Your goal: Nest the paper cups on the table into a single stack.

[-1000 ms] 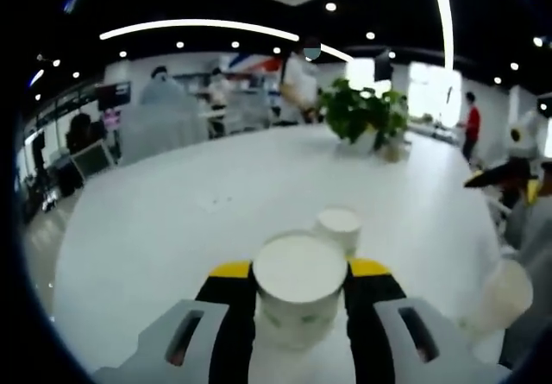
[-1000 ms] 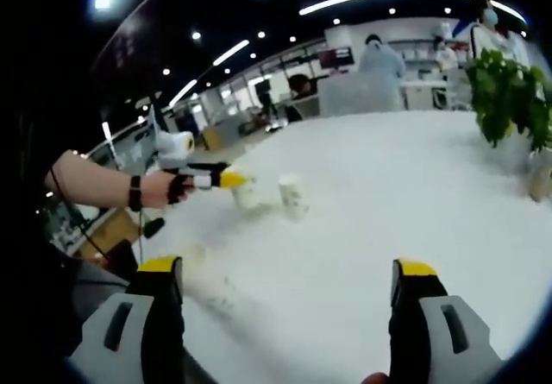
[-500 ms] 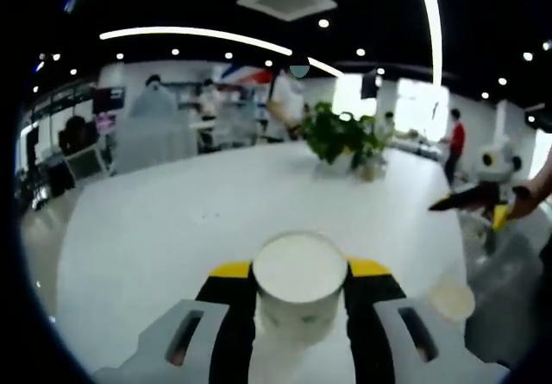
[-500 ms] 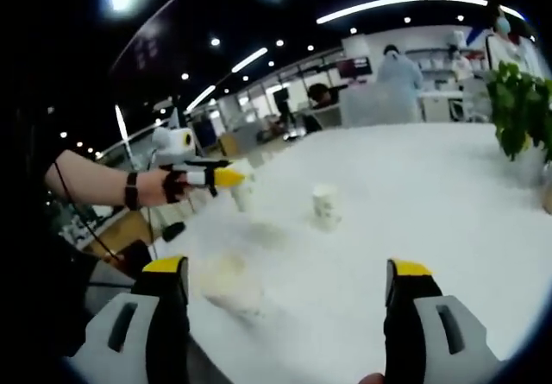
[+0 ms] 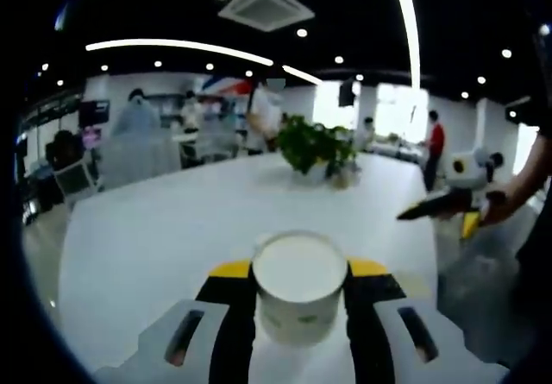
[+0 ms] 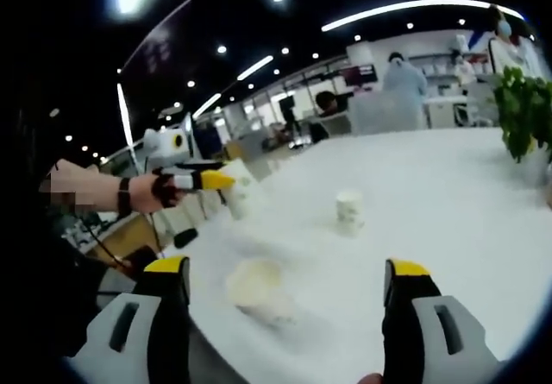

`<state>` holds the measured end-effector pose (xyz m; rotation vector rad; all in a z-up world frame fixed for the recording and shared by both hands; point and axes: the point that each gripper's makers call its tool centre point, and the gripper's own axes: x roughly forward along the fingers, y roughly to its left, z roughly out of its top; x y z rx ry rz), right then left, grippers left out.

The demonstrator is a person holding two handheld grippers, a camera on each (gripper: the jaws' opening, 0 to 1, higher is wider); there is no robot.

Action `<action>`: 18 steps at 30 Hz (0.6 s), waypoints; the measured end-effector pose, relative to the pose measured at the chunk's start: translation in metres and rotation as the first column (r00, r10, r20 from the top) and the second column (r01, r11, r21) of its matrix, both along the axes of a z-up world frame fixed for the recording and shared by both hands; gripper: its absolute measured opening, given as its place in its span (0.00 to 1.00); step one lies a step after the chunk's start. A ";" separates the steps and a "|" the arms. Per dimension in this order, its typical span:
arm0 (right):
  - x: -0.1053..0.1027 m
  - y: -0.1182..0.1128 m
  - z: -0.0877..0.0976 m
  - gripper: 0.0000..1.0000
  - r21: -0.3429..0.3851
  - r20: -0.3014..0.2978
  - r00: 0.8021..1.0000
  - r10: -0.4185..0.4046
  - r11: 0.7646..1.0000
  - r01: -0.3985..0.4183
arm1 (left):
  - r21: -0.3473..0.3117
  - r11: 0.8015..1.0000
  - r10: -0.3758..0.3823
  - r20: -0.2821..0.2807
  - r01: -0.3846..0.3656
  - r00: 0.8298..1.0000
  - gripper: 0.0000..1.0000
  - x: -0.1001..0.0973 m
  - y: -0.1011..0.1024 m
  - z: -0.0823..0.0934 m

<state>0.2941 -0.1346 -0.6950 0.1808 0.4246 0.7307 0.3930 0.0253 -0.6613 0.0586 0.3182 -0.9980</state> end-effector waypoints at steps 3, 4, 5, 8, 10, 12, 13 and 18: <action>-0.005 0.005 0.001 0.90 0.015 0.006 1.000 -0.001 1.000 0.001 | -0.010 1.000 -0.022 -0.001 0.022 1.000 0.38 -0.008 -0.002 0.004; -0.006 0.005 0.001 0.90 0.016 0.006 1.000 -0.001 1.000 0.001 | -0.017 1.000 -0.027 -0.001 0.027 1.000 0.38 -0.013 -0.005 0.008; -0.008 0.007 0.002 0.89 0.027 0.007 1.000 -0.003 1.000 0.003 | -0.022 0.999 -0.030 -0.001 0.030 1.000 0.38 -0.015 -0.006 0.009; -0.011 0.008 0.001 0.88 0.044 0.005 1.000 -0.015 0.999 0.015 | -0.030 0.998 -0.050 -0.001 0.050 0.999 0.38 -0.021 -0.014 0.011; -0.012 0.008 0.003 0.87 0.064 0.002 1.000 -0.027 0.998 0.027 | -0.031 0.997 -0.066 0.002 0.066 0.998 0.38 -0.026 -0.020 0.013; -0.012 0.008 0.006 0.85 0.083 0.005 0.999 -0.032 0.996 0.032 | -0.037 0.996 -0.086 0.006 0.086 0.996 0.38 -0.031 -0.028 0.015; -0.012 0.008 0.006 0.84 0.086 0.005 0.999 -0.034 0.996 0.033 | -0.043 0.994 -0.096 0.006 0.096 0.995 0.38 -0.033 -0.031 0.017; -0.016 0.013 0.006 0.80 0.112 0.000 1.000 -0.017 0.994 0.017 | -0.031 0.990 -0.137 0.017 0.137 0.990 0.38 -0.041 -0.045 0.017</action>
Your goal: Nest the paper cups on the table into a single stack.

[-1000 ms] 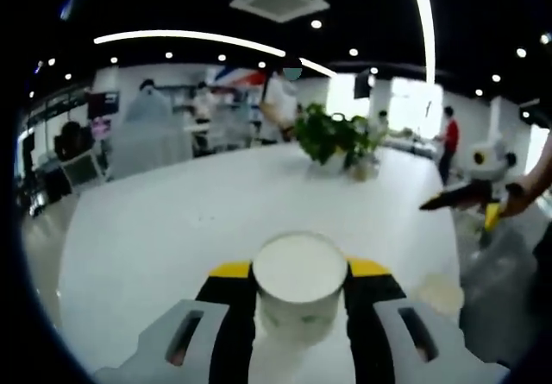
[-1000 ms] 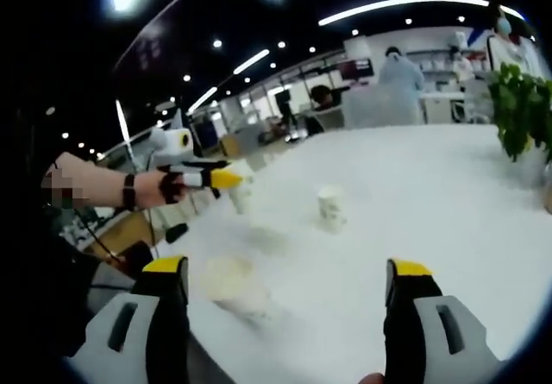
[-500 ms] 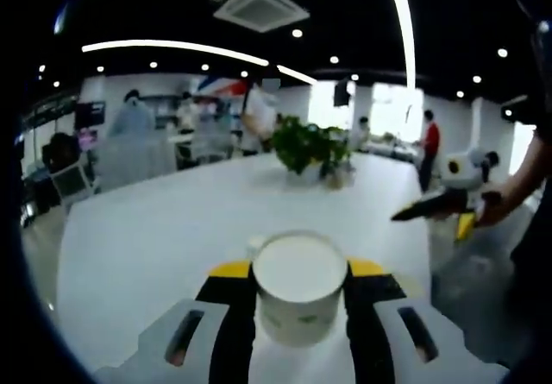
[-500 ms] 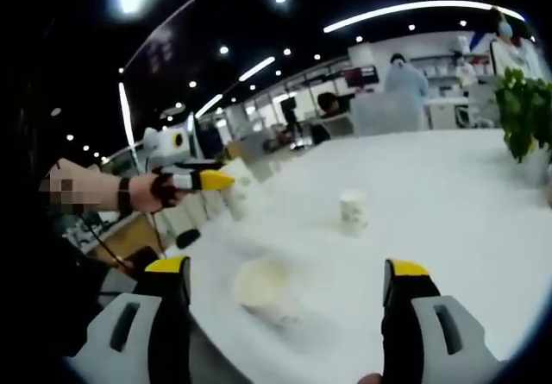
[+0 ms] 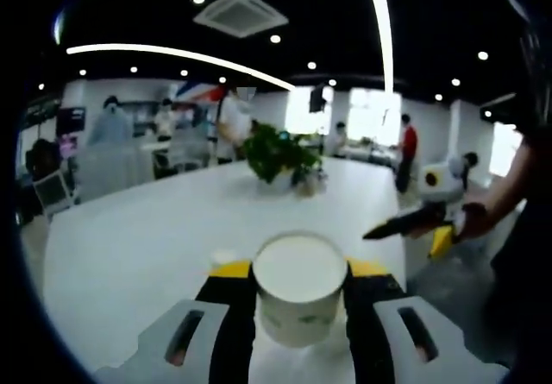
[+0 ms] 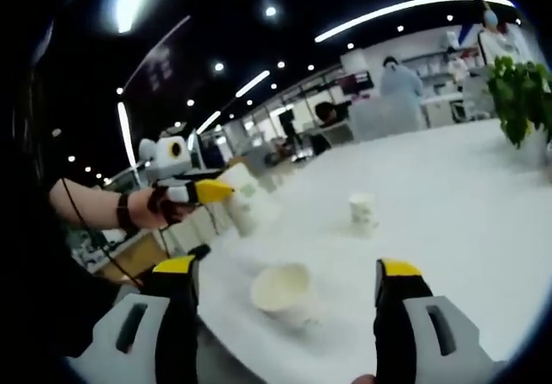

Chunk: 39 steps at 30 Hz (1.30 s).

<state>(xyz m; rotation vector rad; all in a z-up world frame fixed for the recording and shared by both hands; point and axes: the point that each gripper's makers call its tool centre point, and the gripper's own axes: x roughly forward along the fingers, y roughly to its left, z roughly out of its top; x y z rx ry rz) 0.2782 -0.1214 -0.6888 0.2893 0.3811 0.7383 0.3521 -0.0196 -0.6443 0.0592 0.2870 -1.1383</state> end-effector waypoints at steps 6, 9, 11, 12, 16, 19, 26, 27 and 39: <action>-0.007 0.008 0.000 0.77 0.023 -0.005 0.999 0.038 0.999 -0.038 | -0.026 0.998 -0.053 -0.005 0.053 0.999 0.38 -0.014 -0.017 0.010; -0.010 0.015 0.006 0.74 0.068 -0.002 0.998 0.062 0.996 -0.062 | -0.035 0.996 -0.079 0.001 0.079 0.997 0.38 -0.020 -0.024 0.017; -0.011 0.018 0.007 0.72 0.081 -0.003 0.997 0.076 0.994 -0.075 | -0.035 0.995 -0.091 0.012 0.091 0.996 0.38 -0.022 -0.028 0.021; -0.011 0.020 0.007 0.72 0.090 -0.004 0.997 0.082 0.993 -0.081 | -0.039 0.995 -0.094 0.012 0.094 0.995 0.38 -0.023 -0.029 0.022; -0.014 0.027 0.013 0.70 0.120 0.006 0.994 0.107 0.987 -0.106 | -0.049 0.993 -0.108 0.007 0.108 0.994 0.38 -0.026 -0.032 0.025; -0.016 0.032 0.016 0.66 0.135 0.013 0.992 0.126 0.983 -0.127 | -0.055 0.991 -0.123 0.011 0.123 0.992 0.38 -0.028 -0.035 0.029; -0.017 0.034 0.016 0.64 0.156 0.008 0.990 0.139 0.978 -0.139 | -0.048 0.985 -0.164 0.018 0.165 0.986 0.38 -0.034 -0.043 0.034; -0.017 0.034 0.016 0.63 0.156 0.007 0.990 0.141 0.978 -0.140 | -0.056 0.985 -0.165 0.015 0.166 0.986 0.38 -0.033 -0.044 0.035; -0.021 0.037 0.019 0.60 0.180 0.002 0.986 0.168 0.970 -0.166 | -0.068 0.980 -0.186 0.012 0.186 0.982 0.38 -0.036 -0.047 0.039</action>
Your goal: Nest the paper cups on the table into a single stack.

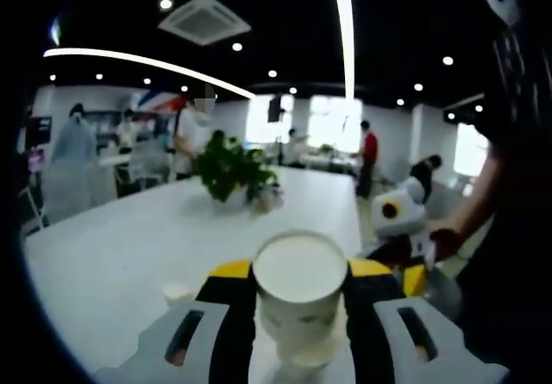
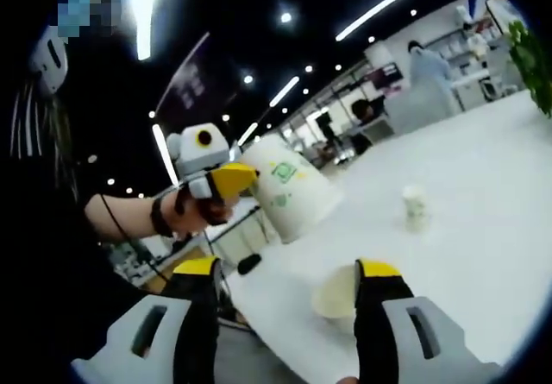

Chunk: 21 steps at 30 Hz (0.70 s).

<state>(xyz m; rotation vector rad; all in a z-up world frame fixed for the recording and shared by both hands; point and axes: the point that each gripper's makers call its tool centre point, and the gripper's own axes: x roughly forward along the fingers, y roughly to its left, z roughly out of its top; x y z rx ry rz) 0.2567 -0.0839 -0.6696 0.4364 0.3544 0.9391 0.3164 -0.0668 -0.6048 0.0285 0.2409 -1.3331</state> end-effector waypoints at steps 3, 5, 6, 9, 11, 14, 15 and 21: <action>-0.002 0.003 0.001 0.58 0.008 0.001 1.000 0.010 1.000 -0.010 | 0.001 1.000 -0.015 -0.009 0.015 1.000 0.38 -0.003 -0.002 0.000; -0.003 0.004 0.001 0.58 0.012 0.002 1.000 0.014 1.000 -0.014 | 0.002 1.000 -0.022 -0.011 0.022 1.000 0.38 -0.006 -0.004 -0.001; -0.003 0.005 0.002 0.57 0.018 0.003 1.000 0.016 1.000 -0.016 | 0.000 1.000 -0.025 -0.011 0.025 1.000 0.38 -0.007 -0.004 0.000; -0.004 0.007 0.006 0.55 0.040 0.008 1.000 0.020 0.999 -0.020 | -0.001 0.999 -0.037 -0.022 0.037 0.999 0.38 -0.010 -0.006 -0.002; -0.005 0.008 0.008 0.53 0.052 0.007 1.000 0.027 0.998 -0.027 | 0.002 0.999 -0.045 -0.031 0.045 0.999 0.38 -0.013 -0.006 -0.004; -0.007 0.010 0.009 0.48 0.057 0.011 0.999 0.039 0.998 -0.040 | 0.003 0.999 -0.048 -0.035 0.048 0.998 0.38 -0.014 -0.006 -0.006; -0.007 0.011 0.010 0.47 0.061 0.011 0.999 0.039 0.997 -0.040 | 0.003 0.999 -0.051 -0.040 0.051 0.998 0.38 -0.015 -0.006 -0.007; -0.006 0.011 0.017 0.44 0.111 0.015 0.999 0.034 0.993 -0.035 | 0.009 0.998 -0.064 -0.051 0.065 0.997 0.38 -0.020 -0.005 -0.010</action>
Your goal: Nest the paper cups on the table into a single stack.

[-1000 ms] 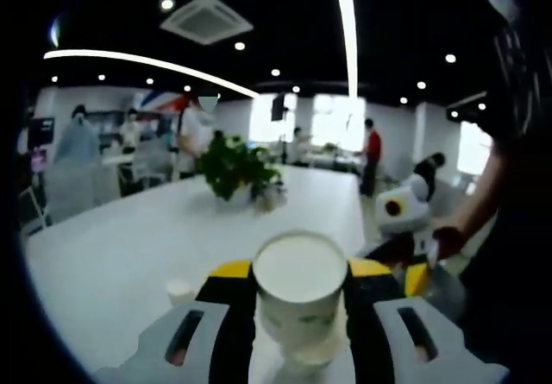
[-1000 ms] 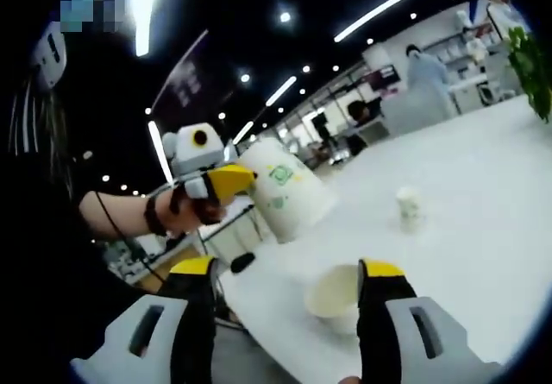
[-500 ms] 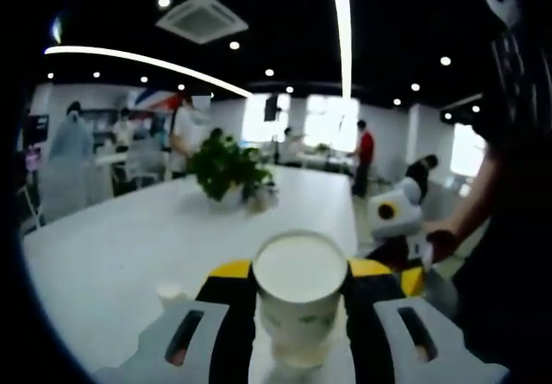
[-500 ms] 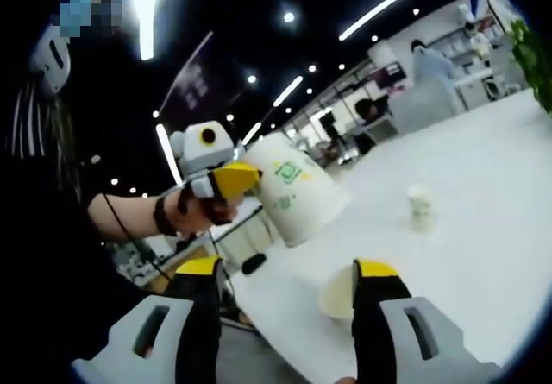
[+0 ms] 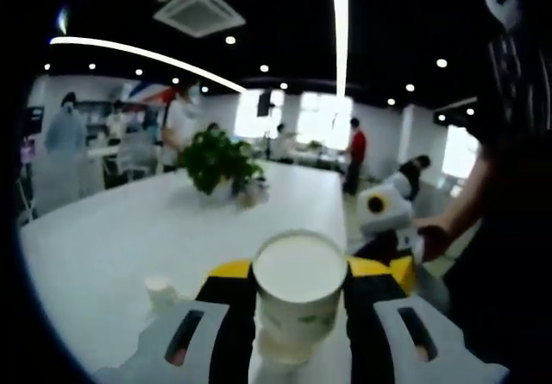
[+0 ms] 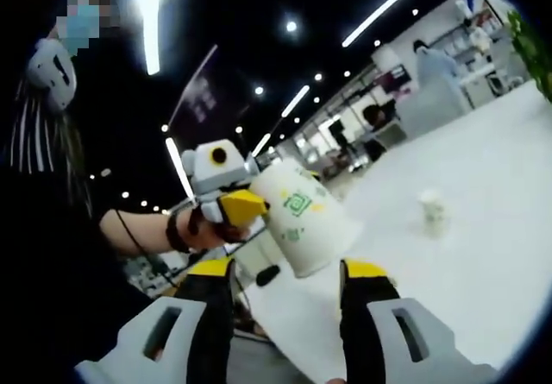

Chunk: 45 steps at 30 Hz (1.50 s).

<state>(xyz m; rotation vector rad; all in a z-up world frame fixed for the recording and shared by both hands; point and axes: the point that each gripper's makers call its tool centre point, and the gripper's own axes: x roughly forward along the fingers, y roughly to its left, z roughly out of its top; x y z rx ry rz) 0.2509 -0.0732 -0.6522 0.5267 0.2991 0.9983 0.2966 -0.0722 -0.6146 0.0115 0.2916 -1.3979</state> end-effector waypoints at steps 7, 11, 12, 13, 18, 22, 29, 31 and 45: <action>0.004 -0.004 0.005 0.40 0.060 -0.019 1.000 -0.003 0.998 0.004 | -0.019 1.000 0.002 -0.023 -0.003 1.000 0.38 0.000 0.005 0.000; 0.004 -0.006 0.009 0.37 0.066 -0.010 1.000 0.015 0.998 -0.014 | -0.021 1.000 0.002 -0.032 -0.003 0.999 0.38 -0.001 0.008 0.000; 0.005 -0.006 0.010 0.36 0.067 -0.007 1.000 0.017 0.998 -0.016 | -0.022 1.000 0.002 -0.032 -0.003 0.999 0.38 -0.001 0.009 0.000; 0.005 -0.007 0.011 0.35 0.071 -0.004 1.000 0.018 0.997 -0.018 | -0.023 1.000 0.002 -0.030 -0.002 1.000 0.38 -0.002 0.009 0.000; 0.009 -0.013 0.015 0.26 0.106 -0.007 1.000 0.030 0.994 -0.029 | -0.022 1.000 0.001 -0.033 -0.002 0.999 0.38 -0.002 0.014 0.000; 0.011 -0.013 0.018 0.23 0.112 0.003 0.999 0.033 0.993 -0.033 | -0.017 1.000 0.001 -0.033 -0.001 0.999 0.38 -0.003 0.017 -0.002; 0.010 -0.013 0.023 0.18 0.128 0.010 0.998 0.058 0.990 -0.058 | -0.015 1.000 -0.015 -0.012 0.015 1.000 0.38 -0.007 0.020 -0.002; 0.011 -0.015 0.027 0.15 0.146 0.016 0.998 0.059 0.987 -0.061 | -0.010 1.000 -0.021 -0.015 0.021 1.000 0.38 -0.008 0.021 -0.003; 0.006 -0.010 0.032 0.08 0.160 0.022 0.994 0.105 0.981 -0.107 | 0.010 0.998 -0.056 -0.029 0.056 0.998 0.38 -0.017 0.019 -0.012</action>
